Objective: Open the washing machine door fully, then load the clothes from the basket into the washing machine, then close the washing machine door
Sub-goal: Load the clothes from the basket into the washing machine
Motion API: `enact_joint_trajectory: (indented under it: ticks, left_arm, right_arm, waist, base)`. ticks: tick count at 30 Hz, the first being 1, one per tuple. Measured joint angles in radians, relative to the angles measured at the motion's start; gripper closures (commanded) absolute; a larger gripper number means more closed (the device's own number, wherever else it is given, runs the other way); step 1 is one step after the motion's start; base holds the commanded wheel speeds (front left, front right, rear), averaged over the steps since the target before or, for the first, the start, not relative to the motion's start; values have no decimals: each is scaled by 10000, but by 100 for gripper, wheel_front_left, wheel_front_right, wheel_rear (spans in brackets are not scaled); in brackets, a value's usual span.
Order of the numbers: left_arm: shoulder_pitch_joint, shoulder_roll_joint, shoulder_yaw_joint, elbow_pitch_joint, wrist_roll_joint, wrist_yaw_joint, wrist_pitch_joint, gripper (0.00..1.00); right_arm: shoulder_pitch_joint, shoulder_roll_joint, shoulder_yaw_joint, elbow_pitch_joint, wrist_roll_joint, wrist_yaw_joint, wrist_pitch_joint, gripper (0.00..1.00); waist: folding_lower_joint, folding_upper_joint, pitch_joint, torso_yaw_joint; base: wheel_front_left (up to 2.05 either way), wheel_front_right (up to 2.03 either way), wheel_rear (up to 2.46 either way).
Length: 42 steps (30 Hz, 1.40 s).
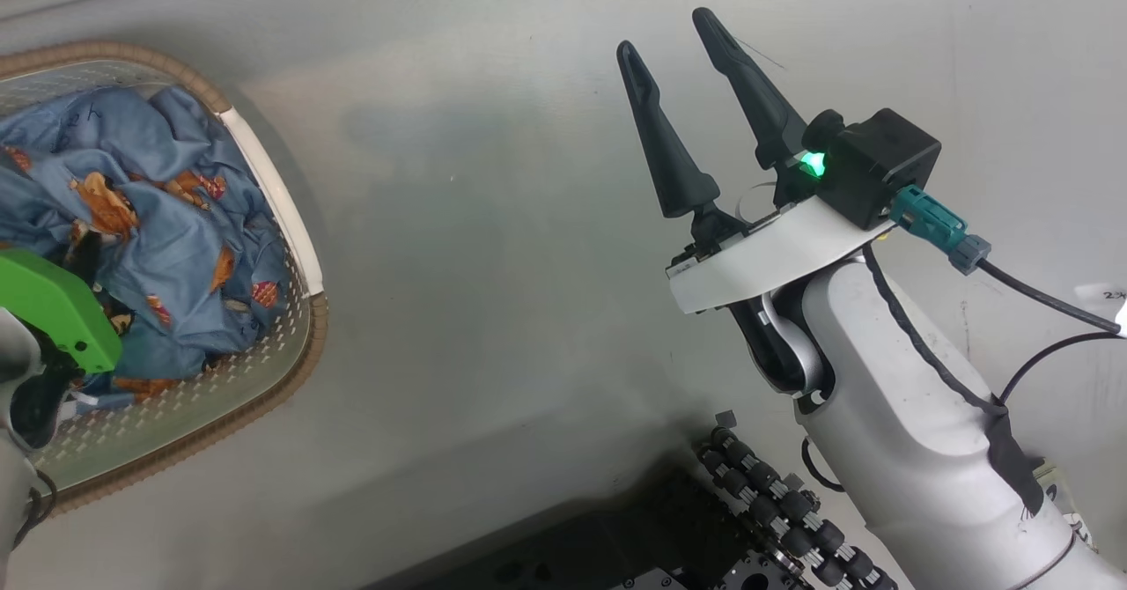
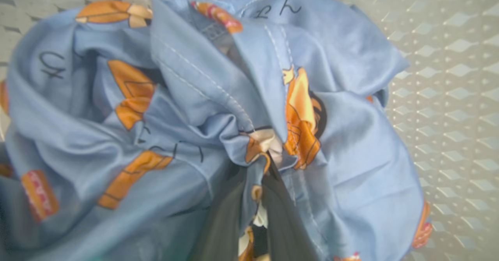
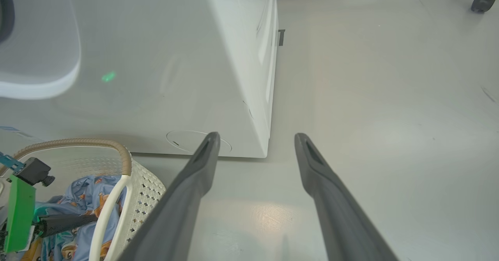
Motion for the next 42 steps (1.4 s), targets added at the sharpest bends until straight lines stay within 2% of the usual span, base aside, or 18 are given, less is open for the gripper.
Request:
enact_joint_trajectory:
  ticks: [4,9,16,36,42]
  left_arm:
    - [-240,50,-79,-8,-27,0,-219,100]
    - [-238,-155,-230,-13,-167,0,-673,100]
    - [-43,-286,-456,-117,-688,0,-1494,100]
    - [1103,-301,-1321,-1279,-1281,0,-3570,100]
    - [1497,-305,-1453,-1570,-1373,0,-3822,100]
  right_arm:
    - [-128,0,-36,0,50,-35,0,0]
    - [-128,0,-104,63,50,-84,0,0]
    - [-317,-2,-140,219,54,-71,-2,0]
    - [190,-10,-642,1179,50,240,0,0]
    - [364,-13,-848,1452,48,393,0,0]
  waist:
    - [0,0,-20,32]
    - [0,0,-155,189]
    - [0,0,-695,457]
    - [-1,0,-2698,986]
    - [-1,0,-3397,1211]
  base:
    - [0,0,0]
    - [0,0,0]
    - [0,0,0]
    - [0,0,0]
    - [0,0,0]
